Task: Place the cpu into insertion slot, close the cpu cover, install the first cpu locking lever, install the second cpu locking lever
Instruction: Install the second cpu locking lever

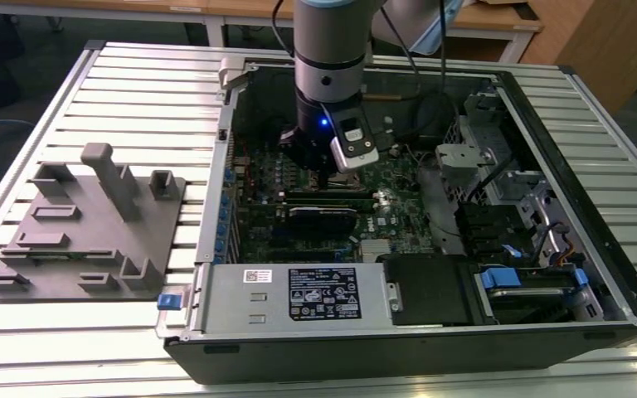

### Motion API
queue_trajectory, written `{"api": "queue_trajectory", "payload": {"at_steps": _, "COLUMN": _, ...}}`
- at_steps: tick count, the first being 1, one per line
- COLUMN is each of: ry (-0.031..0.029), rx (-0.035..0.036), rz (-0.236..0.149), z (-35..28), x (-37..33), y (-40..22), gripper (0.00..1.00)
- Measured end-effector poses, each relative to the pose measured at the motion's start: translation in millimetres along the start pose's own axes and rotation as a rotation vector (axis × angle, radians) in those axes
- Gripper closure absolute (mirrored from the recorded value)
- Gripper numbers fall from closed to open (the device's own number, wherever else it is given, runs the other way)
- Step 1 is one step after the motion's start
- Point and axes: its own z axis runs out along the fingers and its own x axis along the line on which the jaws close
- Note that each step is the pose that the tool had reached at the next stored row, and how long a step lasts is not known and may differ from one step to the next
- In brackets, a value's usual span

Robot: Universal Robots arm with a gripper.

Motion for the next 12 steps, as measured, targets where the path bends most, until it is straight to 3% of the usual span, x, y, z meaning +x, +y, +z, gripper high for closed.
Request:
{"api": "queue_trajectory", "payload": {"at_steps": 7, "ry": 0.0004, "rx": -0.0022, "rz": -0.024, "z": 1.3, "x": 0.4, "y": -0.1, "gripper": 0.89}}
{"api": "queue_trajectory", "payload": {"at_steps": 12, "ry": 0.0006, "rx": -0.0033, "rz": -0.034, "z": 2.7, "x": 5.0, "y": -0.8, "gripper": 0.89}}
